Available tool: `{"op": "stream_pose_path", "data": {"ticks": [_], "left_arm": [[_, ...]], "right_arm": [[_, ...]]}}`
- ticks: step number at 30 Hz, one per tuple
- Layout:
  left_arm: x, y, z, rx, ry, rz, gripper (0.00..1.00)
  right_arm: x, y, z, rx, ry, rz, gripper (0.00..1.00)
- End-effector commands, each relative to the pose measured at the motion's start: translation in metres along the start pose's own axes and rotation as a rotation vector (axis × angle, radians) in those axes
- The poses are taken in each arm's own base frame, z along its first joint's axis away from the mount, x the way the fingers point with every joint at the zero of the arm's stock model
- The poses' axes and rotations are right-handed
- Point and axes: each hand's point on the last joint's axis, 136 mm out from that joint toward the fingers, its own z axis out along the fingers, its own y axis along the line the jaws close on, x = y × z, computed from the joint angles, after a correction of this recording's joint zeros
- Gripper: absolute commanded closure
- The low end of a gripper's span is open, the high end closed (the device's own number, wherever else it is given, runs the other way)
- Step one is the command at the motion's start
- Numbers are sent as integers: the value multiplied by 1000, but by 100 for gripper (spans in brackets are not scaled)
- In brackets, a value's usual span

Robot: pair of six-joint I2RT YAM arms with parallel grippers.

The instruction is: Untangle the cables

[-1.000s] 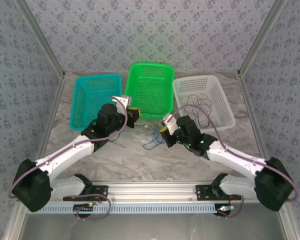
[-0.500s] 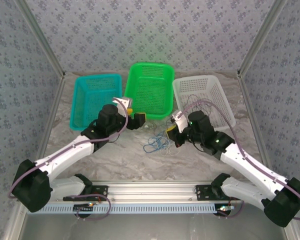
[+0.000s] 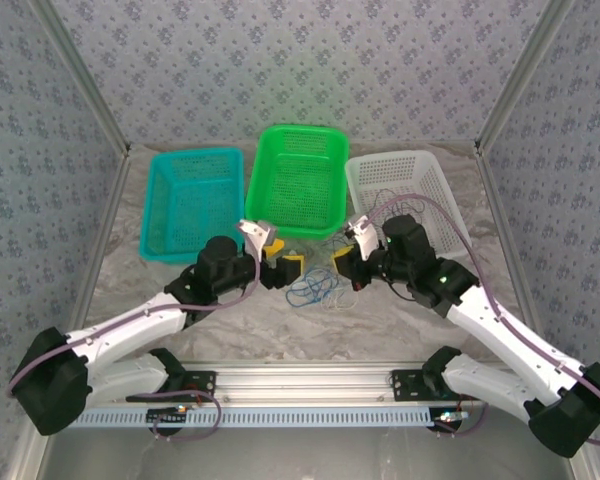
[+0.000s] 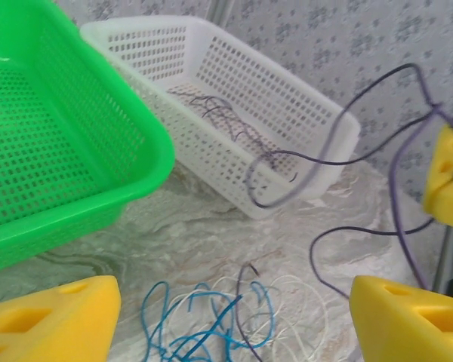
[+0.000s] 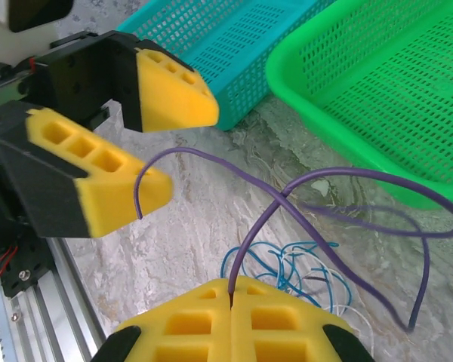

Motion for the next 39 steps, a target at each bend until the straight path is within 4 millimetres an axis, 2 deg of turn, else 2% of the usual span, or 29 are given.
{"op": "stream_pose_path", "data": {"ticks": [1, 10, 13, 21, 26, 35, 37, 39], "left_arm": [[-30, -30, -7, 138, -105, -16, 20], [-39, -32, -10, 167, -190, -91, 15], [-44, -40, -10, 210, -191, -109, 14], [-47, -56, 3, 299, -144, -116, 14], [-42, -61, 16, 340, -99, -132, 15], [-40, -75, 26, 398, -69, -119, 26], [-39, -77, 28, 403, -63, -111, 33], [-39, -78, 29, 401, -61, -102, 45]], "right_arm": [[-6, -2, -5, 21, -49, 10, 100], [-6, -3, -3, 36, -79, -12, 100], [-7, -4, -2, 43, -82, -20, 100], [-9, -2, -1, 32, -92, -33, 100], [-10, 0, -1, 26, -95, -34, 100], [-14, 0, 0, 33, -111, -39, 100], [-15, 0, 0, 31, -115, -41, 100], [-15, 1, 0, 28, -115, -40, 100]]}}
